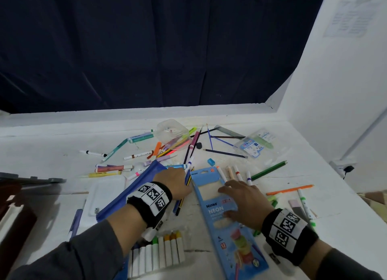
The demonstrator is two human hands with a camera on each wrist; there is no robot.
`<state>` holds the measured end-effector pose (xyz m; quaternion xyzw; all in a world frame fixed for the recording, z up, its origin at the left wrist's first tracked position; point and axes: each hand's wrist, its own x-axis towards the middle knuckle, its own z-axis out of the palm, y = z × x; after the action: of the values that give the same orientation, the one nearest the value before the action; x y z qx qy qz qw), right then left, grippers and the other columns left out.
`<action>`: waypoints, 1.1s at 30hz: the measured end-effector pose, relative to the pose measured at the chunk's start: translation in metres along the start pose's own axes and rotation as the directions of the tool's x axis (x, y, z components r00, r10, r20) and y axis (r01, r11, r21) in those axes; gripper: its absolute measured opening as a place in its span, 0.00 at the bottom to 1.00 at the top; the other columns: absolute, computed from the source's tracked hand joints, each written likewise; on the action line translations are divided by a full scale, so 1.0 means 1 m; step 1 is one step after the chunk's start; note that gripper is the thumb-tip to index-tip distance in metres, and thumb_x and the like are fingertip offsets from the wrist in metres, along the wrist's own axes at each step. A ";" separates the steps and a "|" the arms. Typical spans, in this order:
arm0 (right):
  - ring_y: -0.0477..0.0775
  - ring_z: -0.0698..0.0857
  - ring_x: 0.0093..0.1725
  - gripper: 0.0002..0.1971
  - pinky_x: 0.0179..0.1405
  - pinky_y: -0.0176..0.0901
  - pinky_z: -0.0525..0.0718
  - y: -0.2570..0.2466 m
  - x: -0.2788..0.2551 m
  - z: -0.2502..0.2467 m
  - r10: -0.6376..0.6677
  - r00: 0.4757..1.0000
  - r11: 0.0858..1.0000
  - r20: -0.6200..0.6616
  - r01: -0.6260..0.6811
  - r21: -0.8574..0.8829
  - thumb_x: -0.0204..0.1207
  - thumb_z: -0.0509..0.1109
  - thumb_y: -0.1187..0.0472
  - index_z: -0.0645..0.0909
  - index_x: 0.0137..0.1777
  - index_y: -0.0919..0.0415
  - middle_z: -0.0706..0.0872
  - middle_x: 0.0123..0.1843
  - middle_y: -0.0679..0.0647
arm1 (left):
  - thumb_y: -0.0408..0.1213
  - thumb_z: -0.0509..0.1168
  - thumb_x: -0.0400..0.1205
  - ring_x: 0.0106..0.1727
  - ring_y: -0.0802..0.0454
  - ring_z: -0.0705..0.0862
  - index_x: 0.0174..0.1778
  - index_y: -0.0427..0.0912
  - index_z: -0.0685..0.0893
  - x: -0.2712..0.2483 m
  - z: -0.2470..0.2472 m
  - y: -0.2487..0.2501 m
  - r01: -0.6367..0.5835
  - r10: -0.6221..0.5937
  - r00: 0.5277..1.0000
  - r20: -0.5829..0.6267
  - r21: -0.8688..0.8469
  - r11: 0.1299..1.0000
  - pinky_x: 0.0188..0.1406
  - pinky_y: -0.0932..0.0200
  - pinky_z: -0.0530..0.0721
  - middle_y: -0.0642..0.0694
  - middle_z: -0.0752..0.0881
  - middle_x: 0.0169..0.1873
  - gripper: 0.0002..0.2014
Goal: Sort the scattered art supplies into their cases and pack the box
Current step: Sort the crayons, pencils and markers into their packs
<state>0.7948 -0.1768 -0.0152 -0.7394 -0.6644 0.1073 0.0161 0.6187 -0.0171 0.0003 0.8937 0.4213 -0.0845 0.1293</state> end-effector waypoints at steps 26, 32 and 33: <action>0.50 0.76 0.66 0.11 0.54 0.47 0.68 0.153 -0.012 -0.034 0.146 0.976 0.956 0.159 -0.098 -0.278 0.77 0.62 0.60 0.71 0.53 0.42 0.77 0.59 0.43 | 0.32 0.66 0.85 0.31 0.47 0.80 0.56 0.38 0.81 -0.045 0.004 0.072 -0.187 -0.289 0.933 -0.214 -0.975 0.120 0.37 0.51 0.81 0.40 0.87 0.32 0.05; 0.57 0.78 0.65 0.15 0.61 0.54 0.70 0.167 -0.002 -0.029 0.001 0.979 0.940 0.206 0.069 -0.334 0.78 0.57 0.67 0.73 0.61 0.50 0.79 0.61 0.52 | 0.32 0.66 0.85 0.31 0.49 0.81 0.56 0.38 0.81 -0.051 0.014 0.102 -0.179 -0.387 0.903 -0.188 -0.982 0.060 0.35 0.59 0.84 0.36 0.87 0.34 0.06; 0.58 0.78 0.66 0.16 0.62 0.55 0.70 0.168 -0.001 -0.029 -0.019 0.977 0.935 0.211 0.092 -0.342 0.79 0.56 0.67 0.72 0.64 0.52 0.79 0.62 0.53 | 0.32 0.66 0.85 0.31 0.50 0.81 0.56 0.38 0.82 -0.053 0.015 0.105 -0.183 -0.405 0.894 -0.192 -0.981 0.061 0.36 0.58 0.84 0.37 0.87 0.34 0.05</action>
<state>0.9645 -0.1937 -0.0144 -0.6964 -0.6916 0.0625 -0.1812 0.6659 -0.1248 0.0167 0.5185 0.4496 0.4107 0.6004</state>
